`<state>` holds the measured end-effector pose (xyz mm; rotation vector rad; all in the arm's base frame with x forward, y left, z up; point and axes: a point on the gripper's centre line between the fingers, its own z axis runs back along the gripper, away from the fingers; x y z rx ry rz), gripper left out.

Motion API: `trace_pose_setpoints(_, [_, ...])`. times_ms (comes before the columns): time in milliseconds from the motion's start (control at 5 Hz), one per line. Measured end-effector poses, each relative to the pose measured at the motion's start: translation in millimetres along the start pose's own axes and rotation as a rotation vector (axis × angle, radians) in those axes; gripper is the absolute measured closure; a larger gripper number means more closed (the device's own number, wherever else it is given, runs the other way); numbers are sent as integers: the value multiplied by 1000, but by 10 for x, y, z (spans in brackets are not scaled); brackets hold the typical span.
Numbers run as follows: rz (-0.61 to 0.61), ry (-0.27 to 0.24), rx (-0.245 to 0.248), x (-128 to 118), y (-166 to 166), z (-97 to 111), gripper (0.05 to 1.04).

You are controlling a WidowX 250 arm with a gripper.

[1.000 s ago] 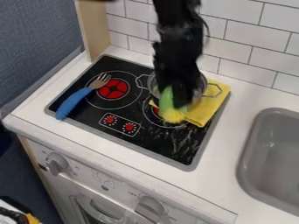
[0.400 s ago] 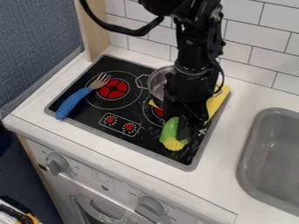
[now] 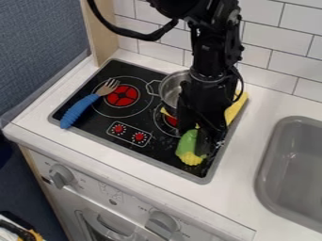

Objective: Put the corn on the lower right side of the right burner

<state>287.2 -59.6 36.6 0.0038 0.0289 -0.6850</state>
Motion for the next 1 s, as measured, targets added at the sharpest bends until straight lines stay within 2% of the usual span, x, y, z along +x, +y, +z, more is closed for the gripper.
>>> trace_pose_setpoints(200, [24, -47, -19, -12, 8, 172, 77])
trace_pose_setpoints(400, [90, -84, -20, -51, 65, 312, 83])
trace_pose_setpoints(600, [139, -81, -28, -96, 117, 328, 83])
trace_pose_setpoints(800, [192, -106, -24, -102, 153, 346, 83])
trace_pose_setpoints(1000, [341, -176, -19, -188, 211, 377, 83])
